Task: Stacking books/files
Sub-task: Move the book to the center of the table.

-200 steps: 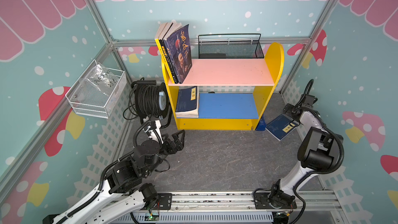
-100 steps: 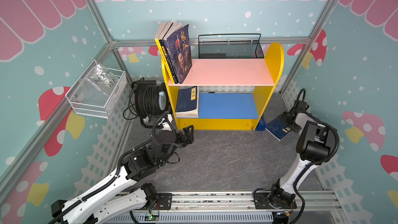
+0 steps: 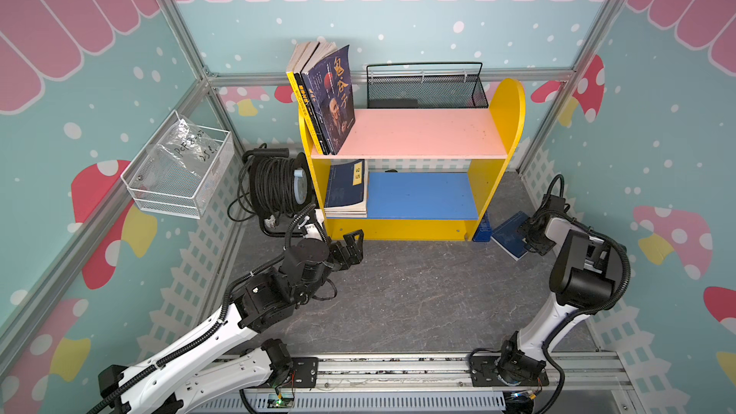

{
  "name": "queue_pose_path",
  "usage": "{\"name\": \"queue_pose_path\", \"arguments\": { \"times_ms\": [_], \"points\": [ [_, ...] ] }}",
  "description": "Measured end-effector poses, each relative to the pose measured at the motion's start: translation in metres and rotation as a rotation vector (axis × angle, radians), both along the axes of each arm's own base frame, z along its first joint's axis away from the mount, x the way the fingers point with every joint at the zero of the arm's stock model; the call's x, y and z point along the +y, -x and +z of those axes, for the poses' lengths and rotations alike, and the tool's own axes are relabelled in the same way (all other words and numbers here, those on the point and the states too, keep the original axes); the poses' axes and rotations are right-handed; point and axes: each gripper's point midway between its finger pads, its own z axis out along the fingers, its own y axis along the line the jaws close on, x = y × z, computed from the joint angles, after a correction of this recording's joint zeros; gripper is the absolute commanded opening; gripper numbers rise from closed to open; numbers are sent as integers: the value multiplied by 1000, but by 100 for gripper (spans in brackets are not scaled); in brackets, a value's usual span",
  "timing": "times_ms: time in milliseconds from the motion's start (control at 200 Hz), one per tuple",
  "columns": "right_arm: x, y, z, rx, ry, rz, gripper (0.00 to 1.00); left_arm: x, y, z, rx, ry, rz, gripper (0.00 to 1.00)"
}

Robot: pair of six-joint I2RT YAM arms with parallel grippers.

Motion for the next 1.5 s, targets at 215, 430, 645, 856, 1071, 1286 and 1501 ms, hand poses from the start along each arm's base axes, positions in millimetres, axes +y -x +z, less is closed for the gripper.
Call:
{"name": "queue_pose_path", "arguments": {
  "times_ms": [215,430,645,856,1071,1286,1501],
  "points": [
    [4,4,-8,19,-38,-24,61,13,11,20,-43,74,5,99],
    [12,11,-19,39,-82,-38,54,19,14,24,-55,99,13,99],
    [11,10,-19,14,-87,-52,30,19,14,21,-48,90,13,99],
    [9,11,-17,-12,-76,-56,7,19,15,19,-45,88,13,99],
    [10,11,-17,-33,-70,-58,0,25,19,18,-46,115,20,99],
    [11,16,-13,-38,-54,-38,0,31,24,12,-41,136,27,99],
    [17,41,-5,27,-15,16,0,35,27,8,-38,144,29,99]
  ]
}}
